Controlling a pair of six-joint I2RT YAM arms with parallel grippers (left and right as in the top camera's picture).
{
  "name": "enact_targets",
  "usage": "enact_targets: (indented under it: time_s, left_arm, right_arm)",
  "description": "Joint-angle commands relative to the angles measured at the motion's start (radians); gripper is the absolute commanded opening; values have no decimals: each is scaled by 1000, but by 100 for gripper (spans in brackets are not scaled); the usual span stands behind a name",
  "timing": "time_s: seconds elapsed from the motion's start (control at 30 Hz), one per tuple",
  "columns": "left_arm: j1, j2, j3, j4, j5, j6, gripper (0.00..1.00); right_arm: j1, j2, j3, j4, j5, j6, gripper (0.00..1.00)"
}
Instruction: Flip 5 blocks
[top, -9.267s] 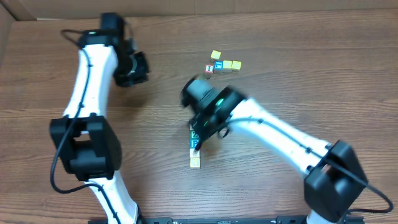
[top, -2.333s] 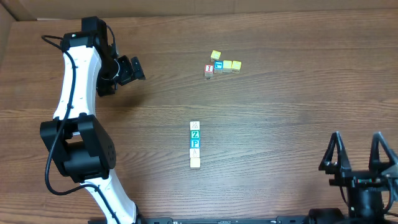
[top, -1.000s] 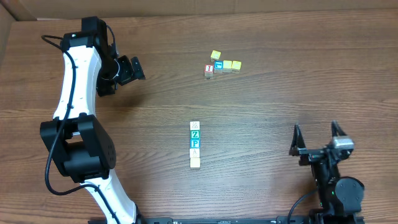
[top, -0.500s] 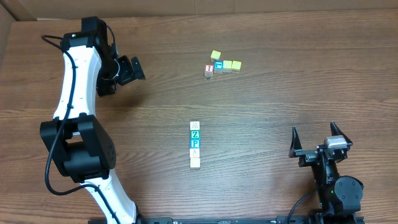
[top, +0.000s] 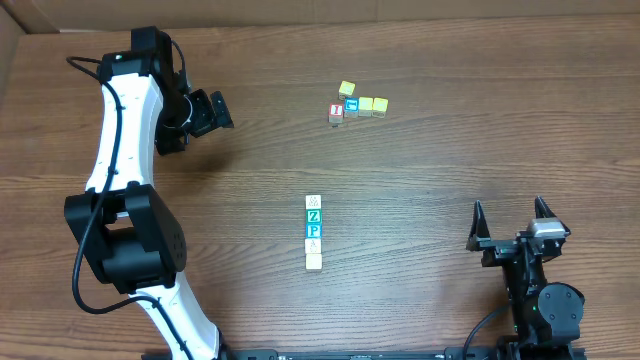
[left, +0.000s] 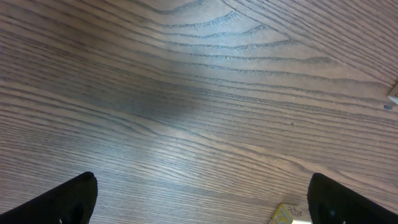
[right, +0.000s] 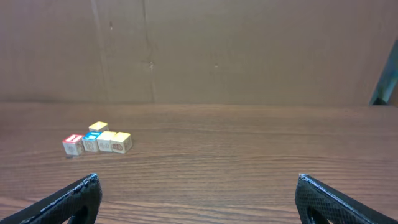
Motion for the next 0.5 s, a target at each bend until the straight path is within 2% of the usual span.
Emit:
enact_targets:
  time_s: [0.0, 0.47]
  left_arm:
    - [-3, -2, 15, 1, -6, 20, 100]
    - [-3, -2, 15, 2, -6, 20, 100]
  right_arm:
    - [-2, -9, -10, 8, 21, 35, 100]
    - [-2, -9, -10, 8, 16, 74, 100]
